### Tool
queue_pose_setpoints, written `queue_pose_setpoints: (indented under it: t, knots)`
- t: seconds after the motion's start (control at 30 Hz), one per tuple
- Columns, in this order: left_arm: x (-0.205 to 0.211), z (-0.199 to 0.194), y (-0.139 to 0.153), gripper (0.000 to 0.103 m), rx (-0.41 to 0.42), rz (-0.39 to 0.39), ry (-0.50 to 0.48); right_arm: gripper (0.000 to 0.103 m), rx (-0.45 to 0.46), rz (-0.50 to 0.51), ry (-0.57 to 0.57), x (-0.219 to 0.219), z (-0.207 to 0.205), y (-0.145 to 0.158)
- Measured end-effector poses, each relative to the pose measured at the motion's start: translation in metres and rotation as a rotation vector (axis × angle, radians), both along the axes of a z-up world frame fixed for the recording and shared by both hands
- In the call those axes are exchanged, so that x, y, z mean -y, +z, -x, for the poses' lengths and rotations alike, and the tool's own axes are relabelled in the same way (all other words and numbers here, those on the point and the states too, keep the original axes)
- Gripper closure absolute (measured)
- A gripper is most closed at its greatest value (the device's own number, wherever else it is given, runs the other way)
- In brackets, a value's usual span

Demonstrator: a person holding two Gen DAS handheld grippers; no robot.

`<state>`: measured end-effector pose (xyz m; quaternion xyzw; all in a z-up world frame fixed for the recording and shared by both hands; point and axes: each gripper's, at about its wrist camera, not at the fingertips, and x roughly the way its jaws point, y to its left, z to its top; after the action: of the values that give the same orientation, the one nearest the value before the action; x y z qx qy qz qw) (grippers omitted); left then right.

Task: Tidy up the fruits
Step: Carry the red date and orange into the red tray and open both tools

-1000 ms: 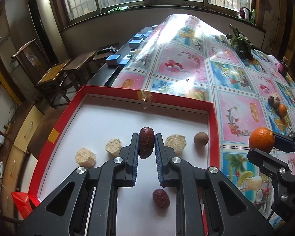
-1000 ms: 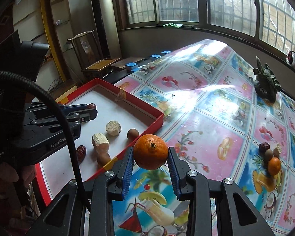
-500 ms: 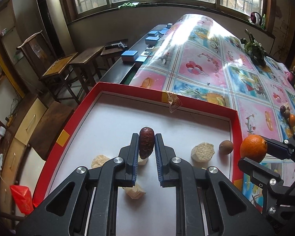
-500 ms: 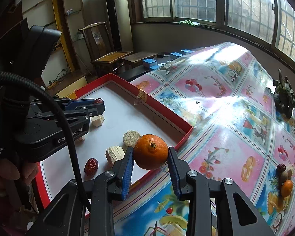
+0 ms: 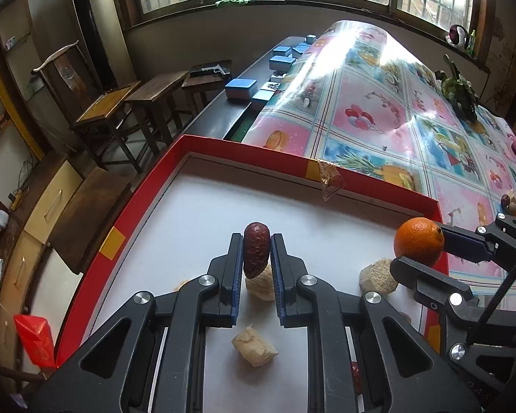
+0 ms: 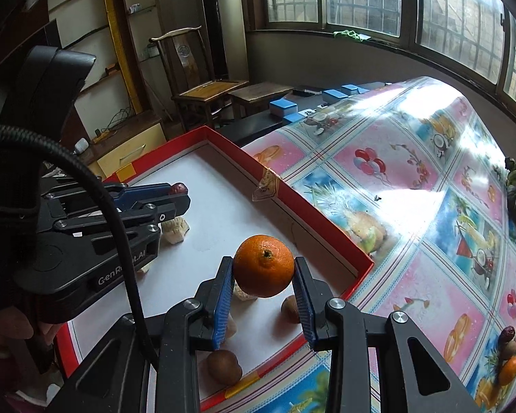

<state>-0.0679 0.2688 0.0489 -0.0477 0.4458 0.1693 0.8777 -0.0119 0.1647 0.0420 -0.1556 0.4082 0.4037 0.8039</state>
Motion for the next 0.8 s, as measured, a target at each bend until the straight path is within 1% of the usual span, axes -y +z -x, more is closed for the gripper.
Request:
queue_pose_setpoints:
  t: [0.17, 0.33, 0.4, 0.5, 0.57, 0.63, 0.7, 0.77, 0.8]
  knots:
    - [-0.005, -0.002, -0.003, 0.088, -0.006, 0.019, 0.007, 0.07, -0.014, -0.002, 0.034, -0.017, -0.008, -0.005]
    - [-0.012, -0.003, -0.005, 0.088, -0.012, 0.028, 0.021, 0.07, -0.018, 0.037, 0.062, -0.034, -0.016, -0.017]
    - [-0.014, -0.004, -0.006, 0.088, -0.02, 0.028, 0.025, 0.07, -0.035, 0.044, 0.077, -0.038, -0.019, -0.023]
    - [-0.018, -0.004, -0.008, 0.088, -0.026, 0.05, 0.042, 0.07, -0.046, 0.066, 0.102, -0.044, -0.019, -0.033]
    - [-0.018, -0.004, -0.009, 0.088, -0.026, 0.056, 0.046, 0.07, -0.025, 0.079, 0.104, -0.045, -0.017, -0.035]
    - [-0.017, -0.004, -0.009, 0.087, -0.028, 0.057, 0.046, 0.067, -0.04, 0.069, 0.105, -0.043, -0.018, -0.034]
    - [-0.015, -0.004, -0.008, 0.082, -0.031, 0.048, 0.05, 0.063, -0.034, 0.054, 0.098, -0.039, -0.017, -0.03]
    - [-0.014, -0.002, -0.005, 0.058, -0.017, 0.052, 0.049, 0.063, -0.024, 0.044, 0.086, -0.033, -0.013, -0.024]
    - [-0.014, 0.0, -0.003, 0.052, -0.006, 0.056, 0.051, 0.063, -0.017, 0.04, 0.08, -0.03, -0.012, -0.021]
